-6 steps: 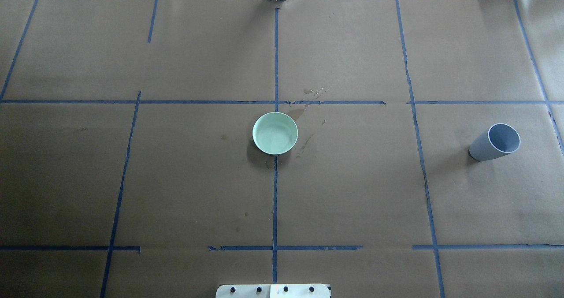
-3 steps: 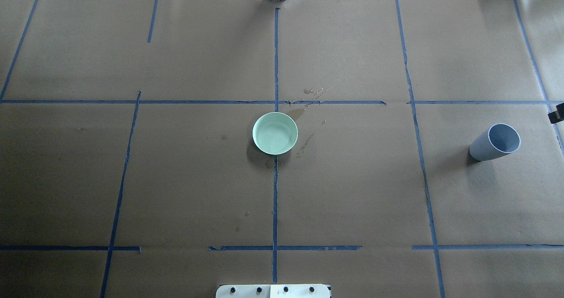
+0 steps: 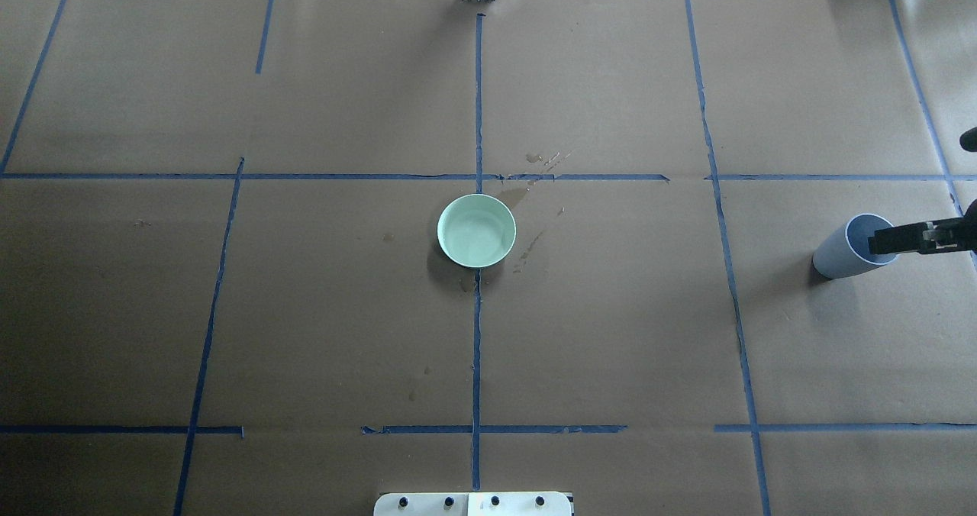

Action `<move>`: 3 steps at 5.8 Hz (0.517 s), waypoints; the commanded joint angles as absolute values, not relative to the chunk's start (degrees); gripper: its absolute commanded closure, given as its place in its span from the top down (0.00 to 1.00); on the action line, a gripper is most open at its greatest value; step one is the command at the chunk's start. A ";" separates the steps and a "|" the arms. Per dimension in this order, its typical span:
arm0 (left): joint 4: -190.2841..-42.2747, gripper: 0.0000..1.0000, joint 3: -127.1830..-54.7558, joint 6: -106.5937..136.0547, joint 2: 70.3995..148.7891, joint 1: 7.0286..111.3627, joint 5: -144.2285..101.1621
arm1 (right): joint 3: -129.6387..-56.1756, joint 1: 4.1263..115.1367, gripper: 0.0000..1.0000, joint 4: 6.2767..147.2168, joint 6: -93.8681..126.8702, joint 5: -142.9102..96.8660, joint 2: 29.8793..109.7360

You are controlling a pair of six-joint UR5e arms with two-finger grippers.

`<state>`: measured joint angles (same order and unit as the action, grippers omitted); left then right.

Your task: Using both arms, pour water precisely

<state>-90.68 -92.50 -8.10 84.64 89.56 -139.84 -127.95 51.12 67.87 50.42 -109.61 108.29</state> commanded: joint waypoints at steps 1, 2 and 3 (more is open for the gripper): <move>-90.70 1.00 -92.64 -7.82 84.55 89.56 -139.92 | -127.62 40.40 1.00 54.02 60.94 -94.21 117.21; -90.70 1.00 -92.64 -7.82 84.55 89.56 -139.92 | -126.49 35.21 0.99 52.49 64.82 -86.82 118.20; -90.70 1.00 -92.64 -7.74 84.64 89.56 -139.92 | -121.69 28.63 1.00 46.03 68.95 -77.09 118.73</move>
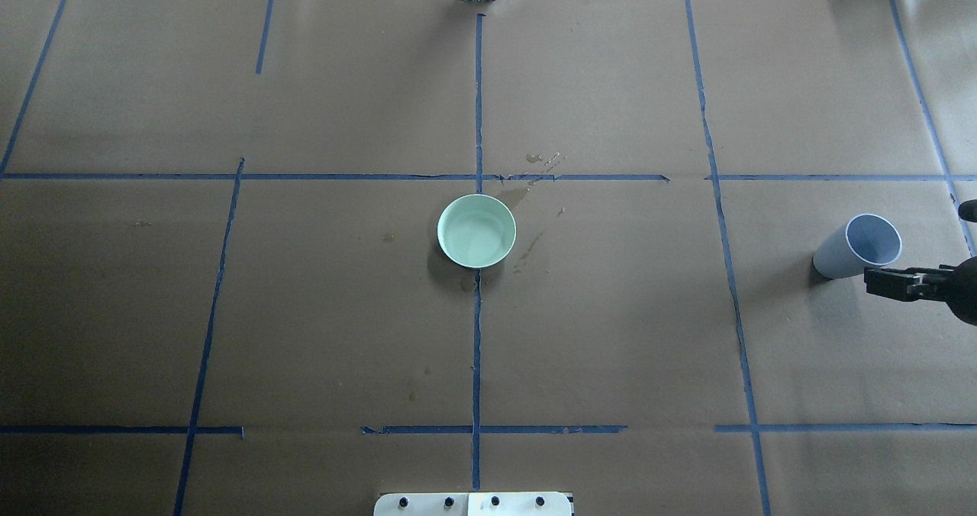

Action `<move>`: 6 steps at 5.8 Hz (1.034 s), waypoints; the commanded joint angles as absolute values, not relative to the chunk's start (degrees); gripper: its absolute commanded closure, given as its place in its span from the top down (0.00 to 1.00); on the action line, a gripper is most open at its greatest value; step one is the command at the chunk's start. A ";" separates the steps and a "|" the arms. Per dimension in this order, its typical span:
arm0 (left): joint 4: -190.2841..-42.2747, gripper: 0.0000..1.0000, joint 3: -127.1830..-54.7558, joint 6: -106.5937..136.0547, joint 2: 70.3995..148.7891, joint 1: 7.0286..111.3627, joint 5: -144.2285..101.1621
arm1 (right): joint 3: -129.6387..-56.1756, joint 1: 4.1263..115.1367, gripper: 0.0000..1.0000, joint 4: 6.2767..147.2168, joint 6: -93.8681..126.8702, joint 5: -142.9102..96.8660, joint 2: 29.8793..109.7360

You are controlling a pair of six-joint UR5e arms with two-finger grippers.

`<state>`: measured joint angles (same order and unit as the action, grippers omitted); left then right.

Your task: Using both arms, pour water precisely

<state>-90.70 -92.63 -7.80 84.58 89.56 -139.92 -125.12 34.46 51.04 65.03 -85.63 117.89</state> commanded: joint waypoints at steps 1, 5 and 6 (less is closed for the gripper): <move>-90.70 1.00 -92.72 -7.73 84.55 89.56 -139.92 | -115.20 24.48 1.00 38.48 70.56 -70.64 118.83; -90.70 1.00 -93.16 -7.73 84.55 89.56 -139.92 | -106.54 12.40 1.00 36.21 80.32 -46.55 117.86; -90.62 1.00 -93.34 -7.73 84.55 89.56 -139.92 | -103.65 11.44 1.00 36.12 81.46 -41.01 114.99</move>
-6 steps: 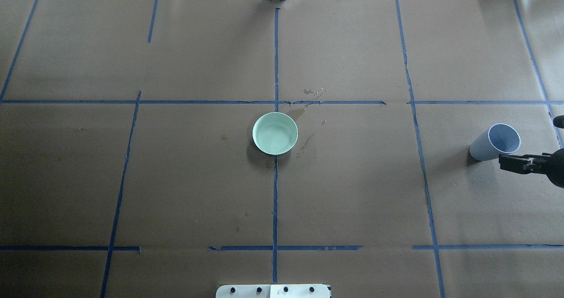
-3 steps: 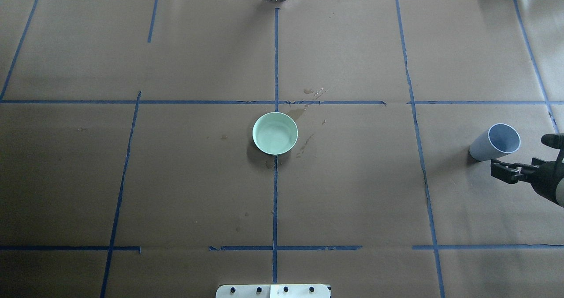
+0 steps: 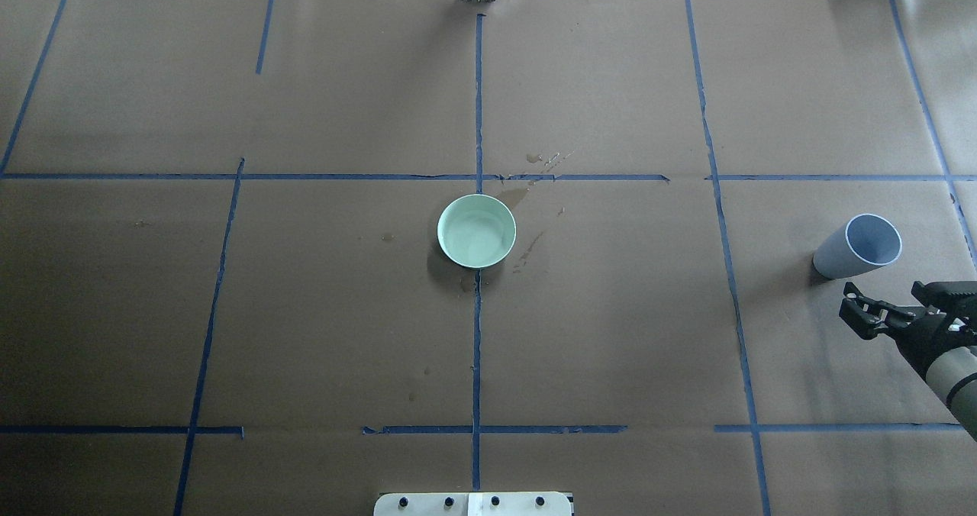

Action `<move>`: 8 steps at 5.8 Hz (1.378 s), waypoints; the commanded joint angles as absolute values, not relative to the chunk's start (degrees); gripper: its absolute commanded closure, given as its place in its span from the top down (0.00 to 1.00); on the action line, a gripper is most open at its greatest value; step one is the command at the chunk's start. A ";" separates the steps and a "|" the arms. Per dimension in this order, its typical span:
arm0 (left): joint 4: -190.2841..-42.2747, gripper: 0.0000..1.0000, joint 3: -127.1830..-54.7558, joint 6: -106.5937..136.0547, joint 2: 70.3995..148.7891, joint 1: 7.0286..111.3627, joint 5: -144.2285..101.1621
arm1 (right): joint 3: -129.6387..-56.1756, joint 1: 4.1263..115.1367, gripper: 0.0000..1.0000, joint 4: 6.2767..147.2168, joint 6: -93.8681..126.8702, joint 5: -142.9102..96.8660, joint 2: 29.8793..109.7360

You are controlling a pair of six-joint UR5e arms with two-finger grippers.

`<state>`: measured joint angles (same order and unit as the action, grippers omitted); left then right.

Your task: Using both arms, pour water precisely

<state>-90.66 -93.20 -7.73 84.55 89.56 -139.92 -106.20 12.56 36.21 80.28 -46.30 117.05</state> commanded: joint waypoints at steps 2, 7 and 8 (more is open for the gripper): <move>-90.62 1.00 -93.43 -7.73 84.55 89.65 -139.83 | -98.63 10.29 1.00 36.04 81.91 -36.13 110.93; -90.62 1.00 -93.34 -7.73 84.55 89.65 -139.92 | -97.47 10.28 1.00 35.95 81.48 -32.61 109.86; -90.62 1.00 -93.43 -7.73 84.55 89.65 -139.92 | -96.43 10.28 1.00 35.95 81.47 -32.52 109.78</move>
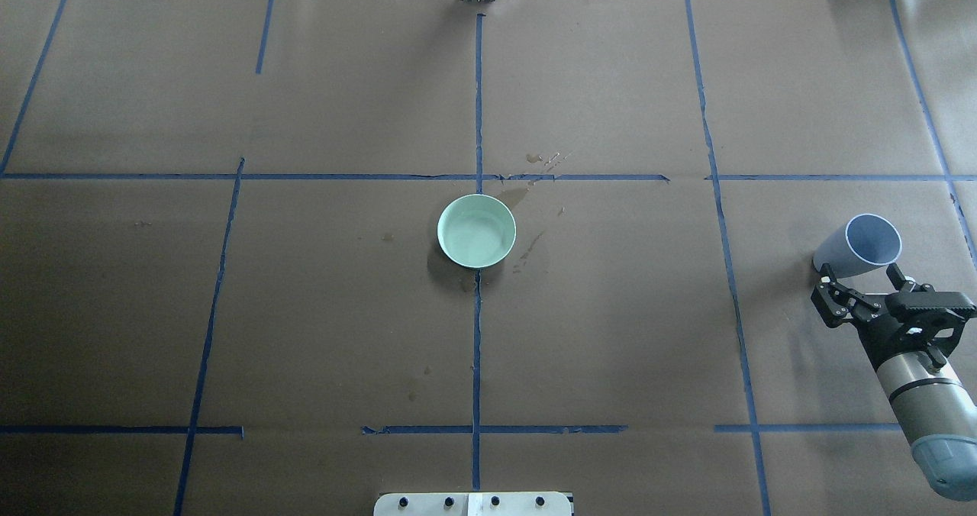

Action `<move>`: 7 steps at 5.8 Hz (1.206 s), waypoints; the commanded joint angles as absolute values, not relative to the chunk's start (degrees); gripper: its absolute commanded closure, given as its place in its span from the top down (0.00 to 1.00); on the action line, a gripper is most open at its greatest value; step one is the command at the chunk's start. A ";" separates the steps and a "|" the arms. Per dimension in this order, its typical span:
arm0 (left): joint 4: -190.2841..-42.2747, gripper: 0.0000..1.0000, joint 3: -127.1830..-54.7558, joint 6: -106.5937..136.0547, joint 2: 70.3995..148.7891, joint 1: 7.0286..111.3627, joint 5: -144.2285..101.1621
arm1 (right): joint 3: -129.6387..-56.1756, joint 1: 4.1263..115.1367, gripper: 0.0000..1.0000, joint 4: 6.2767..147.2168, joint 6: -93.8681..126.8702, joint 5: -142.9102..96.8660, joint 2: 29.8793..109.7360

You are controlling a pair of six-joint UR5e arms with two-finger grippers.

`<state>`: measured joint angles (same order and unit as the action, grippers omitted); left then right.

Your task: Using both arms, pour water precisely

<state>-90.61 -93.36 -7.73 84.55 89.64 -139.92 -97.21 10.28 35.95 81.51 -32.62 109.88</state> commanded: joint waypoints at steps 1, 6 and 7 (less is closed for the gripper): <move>-90.62 1.00 -93.43 -7.73 84.55 89.56 -139.92 | -96.24 10.28 1.00 35.95 81.30 -32.52 109.69; -90.62 1.00 -93.43 -7.73 84.55 89.56 -139.92 | -96.15 13.09 1.00 35.95 79.90 -32.61 107.84; -90.62 1.00 -93.34 -7.73 84.55 89.56 -139.92 | -96.15 13.62 1.00 36.03 79.72 -32.61 107.75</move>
